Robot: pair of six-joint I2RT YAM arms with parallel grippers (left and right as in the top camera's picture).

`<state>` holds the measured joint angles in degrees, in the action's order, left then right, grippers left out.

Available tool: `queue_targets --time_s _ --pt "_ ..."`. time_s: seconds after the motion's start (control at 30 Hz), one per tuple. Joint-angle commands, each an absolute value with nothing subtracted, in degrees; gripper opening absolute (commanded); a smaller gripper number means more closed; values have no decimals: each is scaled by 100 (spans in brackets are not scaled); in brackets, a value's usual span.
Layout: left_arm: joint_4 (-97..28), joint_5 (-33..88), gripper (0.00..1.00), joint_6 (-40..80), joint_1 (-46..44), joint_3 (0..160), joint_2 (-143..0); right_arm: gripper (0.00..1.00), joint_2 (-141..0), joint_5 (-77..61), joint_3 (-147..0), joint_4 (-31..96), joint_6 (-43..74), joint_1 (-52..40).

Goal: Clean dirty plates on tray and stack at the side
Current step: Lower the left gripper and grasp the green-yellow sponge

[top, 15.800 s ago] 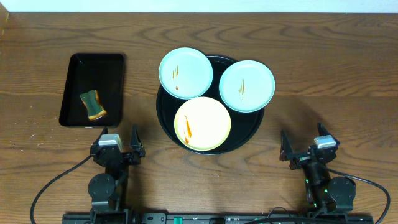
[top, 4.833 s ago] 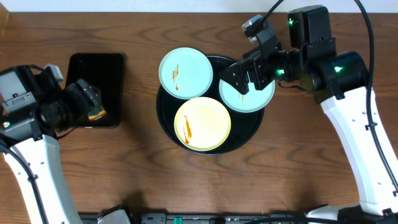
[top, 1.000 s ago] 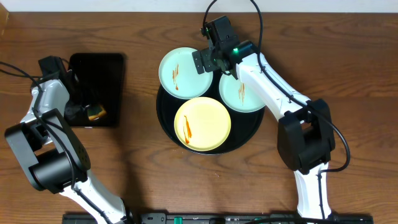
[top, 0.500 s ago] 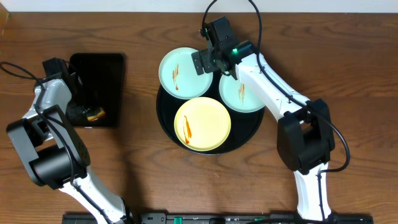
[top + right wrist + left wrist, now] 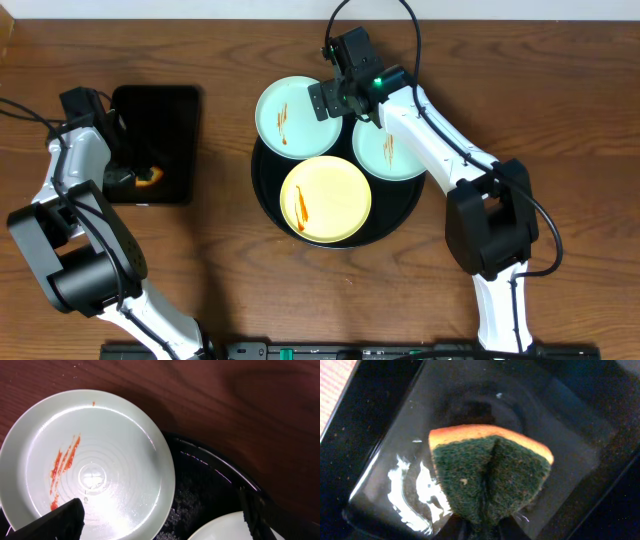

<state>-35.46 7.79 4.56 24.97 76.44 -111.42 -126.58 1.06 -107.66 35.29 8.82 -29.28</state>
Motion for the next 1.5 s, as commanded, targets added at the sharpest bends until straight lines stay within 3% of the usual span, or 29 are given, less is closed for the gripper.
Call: queue_targets --time_s 0.0,0.4,0.8,1.27,1.47 --pt "-3594 799 8 499 2488 7743 -11039 99 -12645 99 -10781 3546 985 -2971" --pt "-3660 860 7 1197 2488 7743 -10934 99 -12645 99 -10781 3559 985 -2971" --pt "-3612 862 7 1190 2488 7749 -9741 99 -12645 102 -10781 3553 1223 -2971" --pt "-3081 860 7 816 2499 7518 -10720 99 -12645 104 -10781 3570 1219 -2971" --pt "-3072 1579 7 596 2499 7555 -10134 99 -12645 99 -10781 3621 1221 -2971"
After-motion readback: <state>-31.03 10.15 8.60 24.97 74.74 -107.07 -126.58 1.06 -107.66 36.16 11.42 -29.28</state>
